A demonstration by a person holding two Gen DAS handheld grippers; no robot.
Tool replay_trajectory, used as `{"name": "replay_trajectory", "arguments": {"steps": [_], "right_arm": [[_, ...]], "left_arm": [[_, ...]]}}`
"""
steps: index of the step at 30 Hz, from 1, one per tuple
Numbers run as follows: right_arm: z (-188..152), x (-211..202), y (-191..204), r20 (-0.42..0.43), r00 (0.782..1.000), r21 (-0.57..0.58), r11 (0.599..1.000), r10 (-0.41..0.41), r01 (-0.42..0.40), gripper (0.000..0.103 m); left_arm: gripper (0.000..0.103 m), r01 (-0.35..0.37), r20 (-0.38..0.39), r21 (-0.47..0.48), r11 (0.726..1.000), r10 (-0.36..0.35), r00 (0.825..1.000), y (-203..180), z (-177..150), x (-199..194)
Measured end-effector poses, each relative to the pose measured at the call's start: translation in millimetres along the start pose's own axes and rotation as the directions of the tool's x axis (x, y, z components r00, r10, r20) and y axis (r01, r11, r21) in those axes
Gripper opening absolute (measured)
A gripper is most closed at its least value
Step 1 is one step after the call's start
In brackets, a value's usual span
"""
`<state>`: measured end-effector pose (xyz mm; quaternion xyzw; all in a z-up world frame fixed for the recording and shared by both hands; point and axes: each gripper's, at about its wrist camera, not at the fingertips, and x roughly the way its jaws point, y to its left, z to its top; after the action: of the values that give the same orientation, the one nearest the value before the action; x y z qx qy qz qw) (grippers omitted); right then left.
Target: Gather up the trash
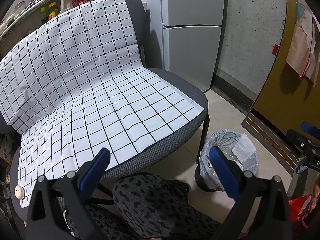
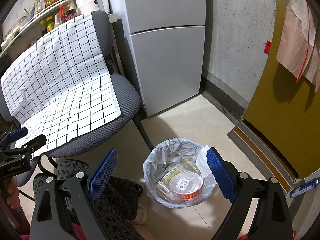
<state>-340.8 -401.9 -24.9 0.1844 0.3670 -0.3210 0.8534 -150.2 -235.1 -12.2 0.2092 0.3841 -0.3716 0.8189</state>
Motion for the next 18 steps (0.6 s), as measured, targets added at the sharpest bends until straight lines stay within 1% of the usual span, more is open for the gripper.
{"name": "replay_trajectory", "arguments": {"steps": [6,14,18], "right_arm": [[0.4,0.6,-0.6,0.0,1.0,0.0,1.0,0.001,-0.001,0.09],[-1.8,0.3,0.9,-0.003,1.0,0.002,1.0,-0.001,0.001,0.09],[-2.5,1.5,2.6,-0.003,1.0,0.0,1.0,0.001,-0.001,0.09]], "left_arm": [[0.096,-0.002,-0.001,0.002,1.0,0.002,1.0,1.3,-0.7,0.6],[0.096,-0.023,0.006,0.012,1.0,0.023,1.0,2.5,-2.2,0.5],[0.096,-0.014,-0.011,-0.009,1.0,0.014,1.0,8.1,-1.8,3.0]]}}
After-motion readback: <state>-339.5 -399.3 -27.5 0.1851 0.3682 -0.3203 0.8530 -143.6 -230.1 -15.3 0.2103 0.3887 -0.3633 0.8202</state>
